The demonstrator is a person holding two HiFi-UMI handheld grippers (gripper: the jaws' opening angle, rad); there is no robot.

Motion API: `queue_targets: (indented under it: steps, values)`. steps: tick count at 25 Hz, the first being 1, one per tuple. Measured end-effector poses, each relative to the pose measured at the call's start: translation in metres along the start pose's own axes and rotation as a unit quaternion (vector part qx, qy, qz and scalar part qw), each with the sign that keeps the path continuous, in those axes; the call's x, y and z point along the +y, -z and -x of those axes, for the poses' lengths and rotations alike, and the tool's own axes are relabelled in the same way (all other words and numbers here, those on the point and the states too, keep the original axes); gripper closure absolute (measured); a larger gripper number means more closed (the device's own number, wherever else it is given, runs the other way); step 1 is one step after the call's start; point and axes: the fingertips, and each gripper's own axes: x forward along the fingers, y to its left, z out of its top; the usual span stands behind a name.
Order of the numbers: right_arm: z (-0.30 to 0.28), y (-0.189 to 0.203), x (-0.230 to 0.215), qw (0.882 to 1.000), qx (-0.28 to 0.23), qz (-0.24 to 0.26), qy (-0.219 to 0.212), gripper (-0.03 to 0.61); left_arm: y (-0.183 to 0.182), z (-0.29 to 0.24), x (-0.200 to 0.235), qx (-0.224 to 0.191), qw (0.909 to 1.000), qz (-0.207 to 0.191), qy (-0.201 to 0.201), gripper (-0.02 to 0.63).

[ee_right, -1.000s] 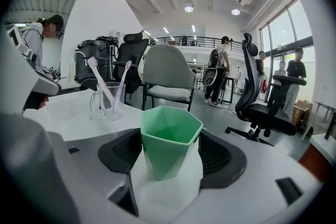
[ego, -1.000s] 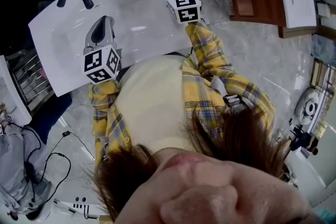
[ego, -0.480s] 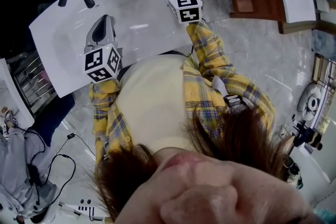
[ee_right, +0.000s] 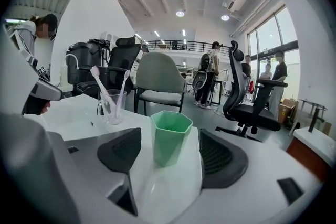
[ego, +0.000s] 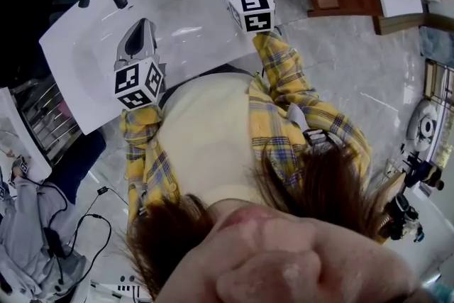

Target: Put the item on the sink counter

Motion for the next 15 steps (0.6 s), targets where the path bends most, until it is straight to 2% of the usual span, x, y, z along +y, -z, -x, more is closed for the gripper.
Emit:
queue_targets:
  steps: [15]
  values:
    - [0.053, 0.006, 0.02, 0.999, -0.007, -0.031, 0.022, 0.273, 0.001, 0.018, -0.012, -0.011, 0.9988, -0.012, 0.046, 0.607]
